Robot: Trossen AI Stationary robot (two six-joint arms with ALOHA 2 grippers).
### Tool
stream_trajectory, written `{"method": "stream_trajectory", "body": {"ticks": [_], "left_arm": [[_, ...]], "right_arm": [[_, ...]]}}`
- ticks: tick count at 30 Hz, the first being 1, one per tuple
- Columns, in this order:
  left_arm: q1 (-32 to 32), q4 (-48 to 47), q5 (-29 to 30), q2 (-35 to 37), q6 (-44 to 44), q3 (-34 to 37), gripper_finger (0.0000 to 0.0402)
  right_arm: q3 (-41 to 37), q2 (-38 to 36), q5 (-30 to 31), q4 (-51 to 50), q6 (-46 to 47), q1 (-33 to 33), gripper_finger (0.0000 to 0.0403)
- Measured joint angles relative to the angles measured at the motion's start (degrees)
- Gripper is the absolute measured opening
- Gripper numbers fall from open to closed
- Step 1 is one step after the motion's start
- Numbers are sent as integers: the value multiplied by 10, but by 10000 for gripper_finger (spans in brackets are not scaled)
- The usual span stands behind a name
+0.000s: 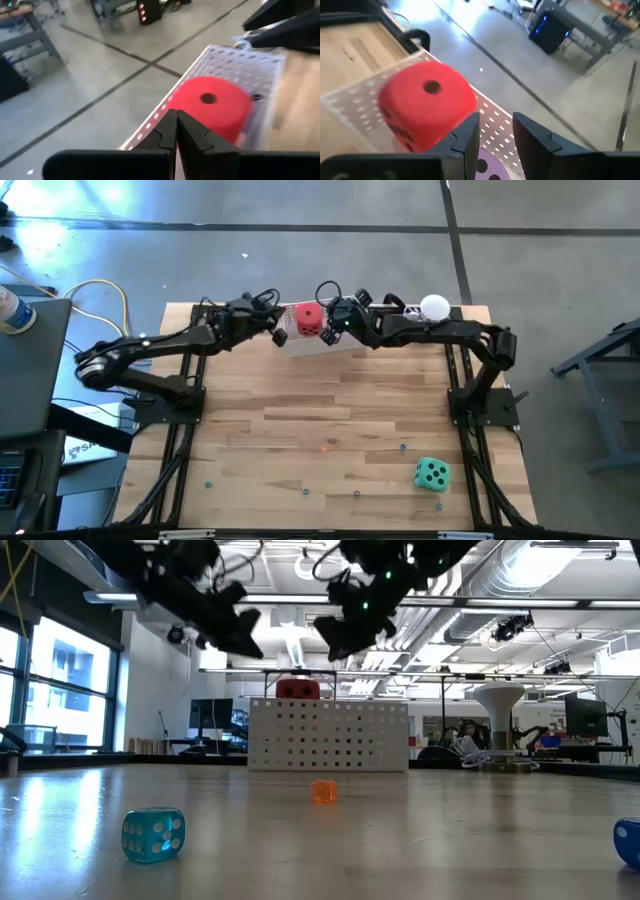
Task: Pick & Place Dice
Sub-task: Put the top light blue dice into the white bin
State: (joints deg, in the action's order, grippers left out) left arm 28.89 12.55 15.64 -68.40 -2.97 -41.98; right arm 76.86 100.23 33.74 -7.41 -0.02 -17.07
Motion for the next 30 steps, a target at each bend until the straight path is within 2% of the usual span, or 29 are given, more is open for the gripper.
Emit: {"method": "stream_trajectory", "body": {"ticks": [4,9,12,17,22,26,30], "left_arm": [[-40,-95,-15,79,23,0,1],[-100,-244,-99,152,73,0,1],[-147,-308,-148,179,94,0,1],[-250,-373,-159,197,144,1,1],[-361,-338,-157,180,171,17,1],[-440,-232,-156,151,175,48,1],[-490,-131,-156,110,163,74,1]], "right_arm": [[0,-22,18,-27,-3,42,92],[0,-48,21,-100,4,109,54],[0,-54,0,-164,27,158,32],[0,-53,-42,-300,105,238,7],[0,-53,-84,-435,224,305,5],[0,-53,-83,-515,312,354,3],[0,-53,-82,-570,386,398,5]]}}
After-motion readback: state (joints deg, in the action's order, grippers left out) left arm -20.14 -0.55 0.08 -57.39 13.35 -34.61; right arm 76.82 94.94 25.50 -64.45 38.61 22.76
